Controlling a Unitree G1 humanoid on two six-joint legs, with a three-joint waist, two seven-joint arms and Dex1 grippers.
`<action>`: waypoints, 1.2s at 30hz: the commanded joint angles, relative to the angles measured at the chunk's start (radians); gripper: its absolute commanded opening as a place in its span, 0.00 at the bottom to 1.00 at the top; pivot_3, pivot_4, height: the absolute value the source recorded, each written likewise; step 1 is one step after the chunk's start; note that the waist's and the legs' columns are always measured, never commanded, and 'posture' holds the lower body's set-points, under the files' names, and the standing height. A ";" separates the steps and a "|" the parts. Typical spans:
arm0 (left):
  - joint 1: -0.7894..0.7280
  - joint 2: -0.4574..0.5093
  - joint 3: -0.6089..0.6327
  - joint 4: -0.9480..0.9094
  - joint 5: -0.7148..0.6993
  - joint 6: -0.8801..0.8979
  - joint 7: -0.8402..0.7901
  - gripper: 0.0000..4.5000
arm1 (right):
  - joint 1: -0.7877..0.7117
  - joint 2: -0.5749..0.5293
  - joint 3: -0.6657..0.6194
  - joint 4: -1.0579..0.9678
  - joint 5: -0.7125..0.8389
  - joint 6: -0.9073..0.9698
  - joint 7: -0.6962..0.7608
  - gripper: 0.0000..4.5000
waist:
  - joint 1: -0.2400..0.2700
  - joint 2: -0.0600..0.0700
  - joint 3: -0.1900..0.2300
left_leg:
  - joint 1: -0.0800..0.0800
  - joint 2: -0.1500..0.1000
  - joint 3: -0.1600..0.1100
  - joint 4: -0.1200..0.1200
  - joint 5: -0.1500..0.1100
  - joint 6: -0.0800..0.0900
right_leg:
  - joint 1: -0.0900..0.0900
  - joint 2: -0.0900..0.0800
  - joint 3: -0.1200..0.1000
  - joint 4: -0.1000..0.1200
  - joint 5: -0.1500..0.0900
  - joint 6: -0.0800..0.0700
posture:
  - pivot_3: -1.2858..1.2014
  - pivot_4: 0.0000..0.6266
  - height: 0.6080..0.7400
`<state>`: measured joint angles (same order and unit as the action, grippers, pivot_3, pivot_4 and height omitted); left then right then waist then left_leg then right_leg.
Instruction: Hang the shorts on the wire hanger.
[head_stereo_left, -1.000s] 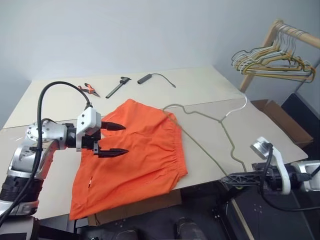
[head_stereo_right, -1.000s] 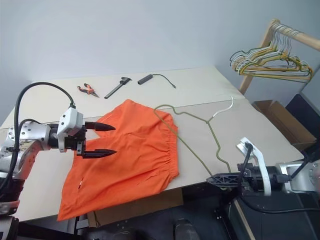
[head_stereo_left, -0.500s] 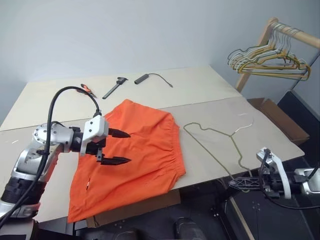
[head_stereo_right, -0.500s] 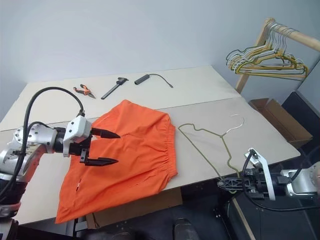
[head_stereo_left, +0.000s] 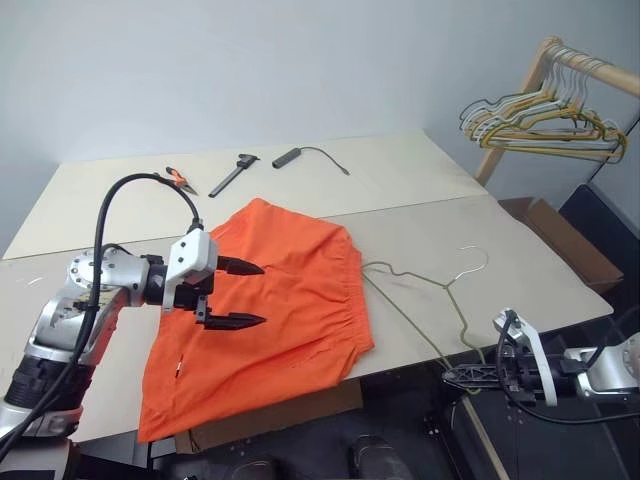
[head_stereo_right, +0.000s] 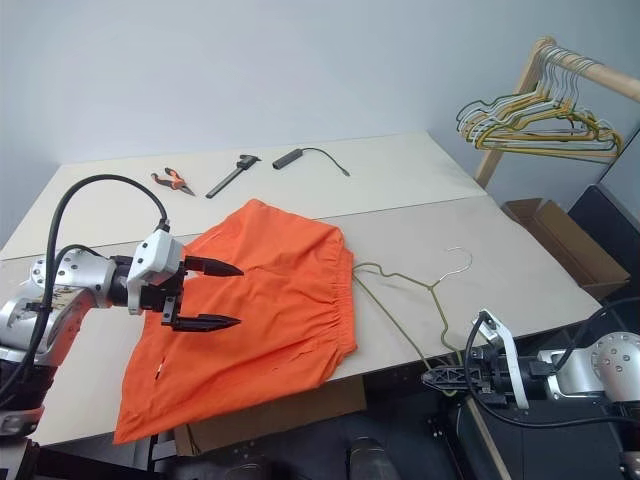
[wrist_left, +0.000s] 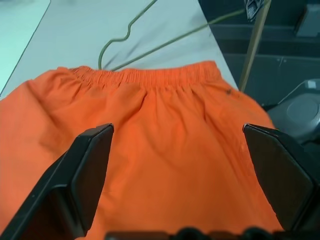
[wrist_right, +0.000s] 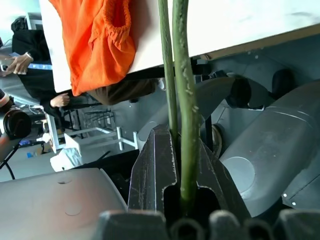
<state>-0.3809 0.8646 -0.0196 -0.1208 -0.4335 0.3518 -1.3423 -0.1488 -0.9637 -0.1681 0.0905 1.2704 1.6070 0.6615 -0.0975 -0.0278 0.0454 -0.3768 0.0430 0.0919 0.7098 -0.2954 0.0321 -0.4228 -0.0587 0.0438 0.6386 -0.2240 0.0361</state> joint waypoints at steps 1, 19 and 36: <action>-0.009 0.011 0.022 -0.019 0.001 -0.013 0.011 1.00 | -0.029 0.011 -0.019 0.001 0.021 0.007 -0.007 0.00 | 0.000 0.000 0.000 | 0.000 0.000 0.000 0.000 0.000 0.000 | 0.000 0.000 0.000 0.000 0.000 0.000 | 0.47 0.00 1.00; 0.002 0.014 0.005 -0.014 0.040 -0.040 0.043 1.00 | -0.169 0.083 0.088 0.050 -0.037 0.007 0.067 0.00 | 0.000 0.000 0.000 | 0.000 0.000 0.000 0.000 0.000 0.000 | 0.000 0.000 0.000 0.000 0.000 0.000 | 0.48 0.00 1.00; 0.040 -0.001 0.017 -0.039 0.046 -0.047 0.084 1.00 | -0.433 0.072 0.406 0.200 -0.329 -0.061 0.413 0.00 | 0.016 0.001 0.000 | 0.000 0.000 0.000 0.000 0.000 0.000 | -0.001 0.000 0.000 0.000 0.001 0.000 | 0.50 0.00 1.00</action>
<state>-0.3374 0.8641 -0.0198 -0.1410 -0.3896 0.3255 -1.2682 -0.5420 -0.8907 0.2237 0.2700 0.9668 1.5702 1.0298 -0.0811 -0.0273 0.0452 -0.3768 0.0425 0.0919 0.7101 -0.2955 0.0322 -0.4234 -0.0587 0.0438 0.6392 -0.2234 0.0358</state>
